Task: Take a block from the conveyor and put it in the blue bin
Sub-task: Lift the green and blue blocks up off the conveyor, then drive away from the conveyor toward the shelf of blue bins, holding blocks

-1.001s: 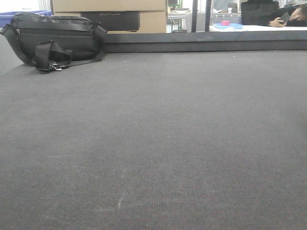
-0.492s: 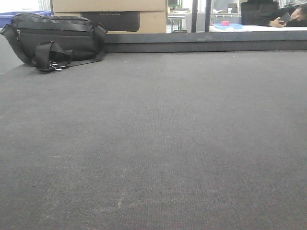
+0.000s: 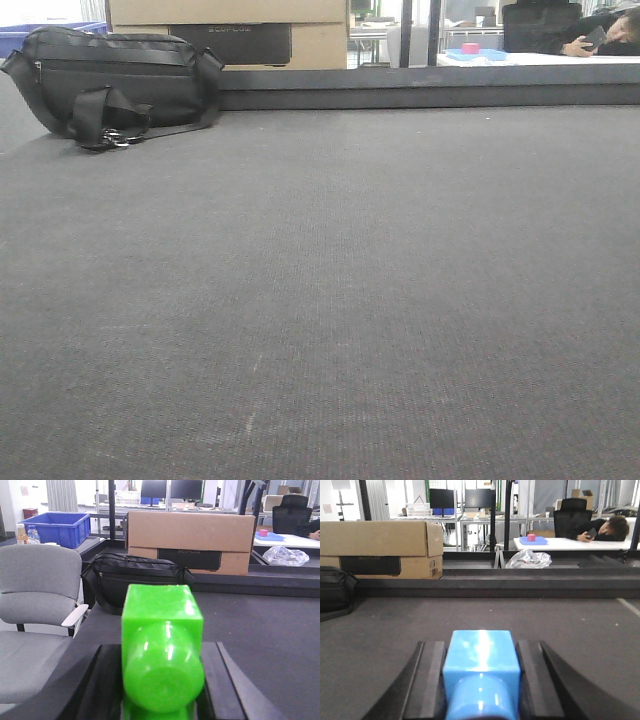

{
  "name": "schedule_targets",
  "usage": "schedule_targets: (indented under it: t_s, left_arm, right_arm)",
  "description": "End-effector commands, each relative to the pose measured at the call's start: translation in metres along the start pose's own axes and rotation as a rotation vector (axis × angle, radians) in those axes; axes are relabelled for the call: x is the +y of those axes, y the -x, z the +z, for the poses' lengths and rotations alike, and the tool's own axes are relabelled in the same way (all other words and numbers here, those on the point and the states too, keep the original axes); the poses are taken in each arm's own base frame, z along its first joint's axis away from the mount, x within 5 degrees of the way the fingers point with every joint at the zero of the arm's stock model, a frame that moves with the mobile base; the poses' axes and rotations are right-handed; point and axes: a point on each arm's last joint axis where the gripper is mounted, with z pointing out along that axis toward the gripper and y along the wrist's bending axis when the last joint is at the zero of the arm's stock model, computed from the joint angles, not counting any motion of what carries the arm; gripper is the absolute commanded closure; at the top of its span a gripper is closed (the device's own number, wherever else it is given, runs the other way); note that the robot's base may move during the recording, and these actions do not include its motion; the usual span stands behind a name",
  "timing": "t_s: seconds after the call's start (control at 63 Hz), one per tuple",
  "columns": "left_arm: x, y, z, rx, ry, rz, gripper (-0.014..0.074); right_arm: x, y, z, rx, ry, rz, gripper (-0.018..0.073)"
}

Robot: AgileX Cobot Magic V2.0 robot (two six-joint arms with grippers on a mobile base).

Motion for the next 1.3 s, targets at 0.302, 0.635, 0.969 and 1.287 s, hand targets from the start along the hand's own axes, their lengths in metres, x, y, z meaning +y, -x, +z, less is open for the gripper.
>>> schedule_targets:
  t_s: [0.302, 0.635, 0.969, 1.287]
  left_arm:
    - [-0.0005, 0.0013, -0.0007, -0.016, -0.004, 0.000, 0.0708]
    - [-0.0005, 0.0013, -0.0007, -0.016, -0.004, 0.000, 0.0708]
    - [-0.0005, 0.0013, -0.0007, -0.016, -0.004, 0.000, 0.0708]
    - [-0.0005, 0.0013, -0.0007, -0.016, -0.004, 0.000, 0.0708]
  right_arm:
    - [-0.0003, 0.0041, -0.0022, -0.014, -0.005, -0.030, 0.0721]
    - [-0.0003, 0.0041, -0.0022, -0.014, -0.005, -0.030, 0.0721]
    - [-0.0003, 0.0041, -0.0022, -0.014, -0.005, -0.030, 0.0721]
    - [-0.0003, 0.0041, -0.0022, -0.014, -0.005, -0.030, 0.0721]
